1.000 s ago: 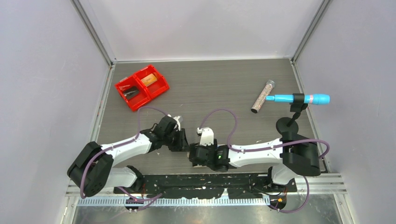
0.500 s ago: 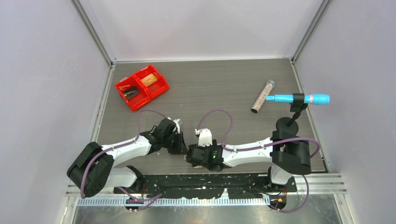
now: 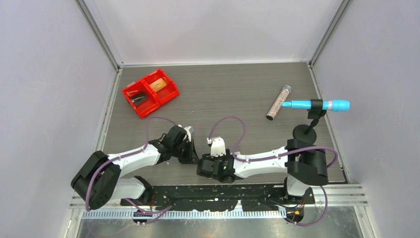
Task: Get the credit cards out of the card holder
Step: Remove the credit card from the card holder.
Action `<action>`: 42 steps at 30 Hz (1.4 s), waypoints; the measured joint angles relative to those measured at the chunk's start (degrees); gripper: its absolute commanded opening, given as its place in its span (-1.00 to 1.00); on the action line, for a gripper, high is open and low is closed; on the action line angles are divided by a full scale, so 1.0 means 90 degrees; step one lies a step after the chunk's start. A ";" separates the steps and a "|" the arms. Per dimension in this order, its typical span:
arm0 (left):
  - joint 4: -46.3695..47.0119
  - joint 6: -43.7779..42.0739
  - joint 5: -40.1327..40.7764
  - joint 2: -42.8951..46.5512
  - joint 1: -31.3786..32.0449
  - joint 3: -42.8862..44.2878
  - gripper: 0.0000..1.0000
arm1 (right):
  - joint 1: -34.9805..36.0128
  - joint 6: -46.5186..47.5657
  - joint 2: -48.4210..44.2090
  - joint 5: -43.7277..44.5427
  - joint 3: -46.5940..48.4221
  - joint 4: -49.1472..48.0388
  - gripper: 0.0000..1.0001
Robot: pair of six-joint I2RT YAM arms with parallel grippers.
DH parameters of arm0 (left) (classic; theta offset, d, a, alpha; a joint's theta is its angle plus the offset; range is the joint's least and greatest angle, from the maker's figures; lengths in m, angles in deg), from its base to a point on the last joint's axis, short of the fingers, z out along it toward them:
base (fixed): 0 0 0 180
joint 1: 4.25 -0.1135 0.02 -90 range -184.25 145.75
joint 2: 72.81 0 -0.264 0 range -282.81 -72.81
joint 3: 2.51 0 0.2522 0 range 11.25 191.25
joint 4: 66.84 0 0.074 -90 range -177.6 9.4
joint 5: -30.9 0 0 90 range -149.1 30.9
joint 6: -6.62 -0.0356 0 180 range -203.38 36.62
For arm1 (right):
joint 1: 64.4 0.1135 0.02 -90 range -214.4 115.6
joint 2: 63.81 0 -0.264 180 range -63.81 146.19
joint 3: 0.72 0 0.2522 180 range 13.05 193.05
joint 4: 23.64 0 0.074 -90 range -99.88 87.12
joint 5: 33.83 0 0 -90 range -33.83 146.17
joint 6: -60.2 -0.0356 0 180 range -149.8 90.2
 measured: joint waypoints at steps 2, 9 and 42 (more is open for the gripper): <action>0.0000 0.0000 -0.0017 0.0002 0.0000 0.0000 -1.00 | 0.0015 -0.0019 0.0000 0.0051 0.0017 0.0092 0.40; 0.0000 0.0000 -0.0044 0.0000 0.0000 0.0000 -1.00 | 0.0080 -0.0068 -0.0032 0.0177 0.0041 0.0291 0.42; 0.0291 0.0143 -0.0486 0.0328 0.0085 -0.0104 0.28 | 0.0080 -0.0141 -0.0311 0.0296 -0.0090 0.0155 0.37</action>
